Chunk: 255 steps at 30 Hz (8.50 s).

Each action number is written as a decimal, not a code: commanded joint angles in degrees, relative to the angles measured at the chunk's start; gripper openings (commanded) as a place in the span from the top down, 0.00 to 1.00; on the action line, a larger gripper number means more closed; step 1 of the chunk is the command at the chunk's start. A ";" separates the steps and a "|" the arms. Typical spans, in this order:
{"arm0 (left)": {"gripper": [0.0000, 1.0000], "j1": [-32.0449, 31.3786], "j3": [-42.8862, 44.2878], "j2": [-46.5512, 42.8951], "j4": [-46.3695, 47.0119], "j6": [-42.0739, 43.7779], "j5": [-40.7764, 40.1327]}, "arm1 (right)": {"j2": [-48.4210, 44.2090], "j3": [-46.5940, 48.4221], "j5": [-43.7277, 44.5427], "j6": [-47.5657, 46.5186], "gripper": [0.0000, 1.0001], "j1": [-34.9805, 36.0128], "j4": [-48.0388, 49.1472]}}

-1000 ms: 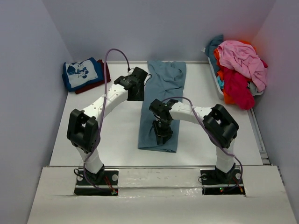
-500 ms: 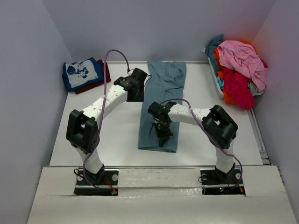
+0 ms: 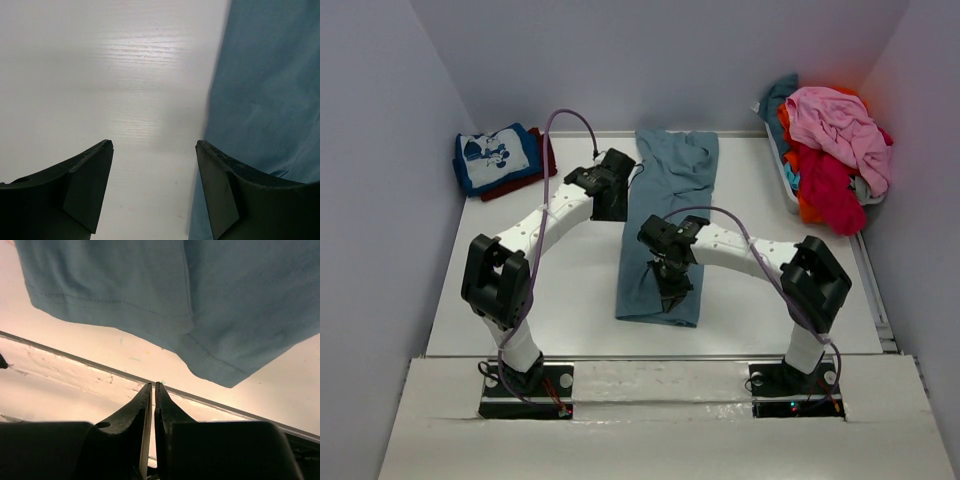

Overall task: Fold and stack the t-shirts
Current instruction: Grab the bottom of the folded rectangular tshirt with both arms

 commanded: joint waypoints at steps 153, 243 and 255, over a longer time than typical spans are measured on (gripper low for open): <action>0.20 -10.26 -26.95 -18.77 5.44 -4.71 10.79 | -5.08 -8.80 13.59 10.84 0.40 0.80 -5.28; 0.42 -18.18 -28.89 -6.30 8.87 -3.31 26.44 | -3.33 -17.25 4.89 7.50 0.46 -8.79 9.93; 0.52 -19.76 -34.60 -7.09 12.82 -5.94 29.69 | -4.74 -19.26 3.14 8.03 0.50 -8.79 11.86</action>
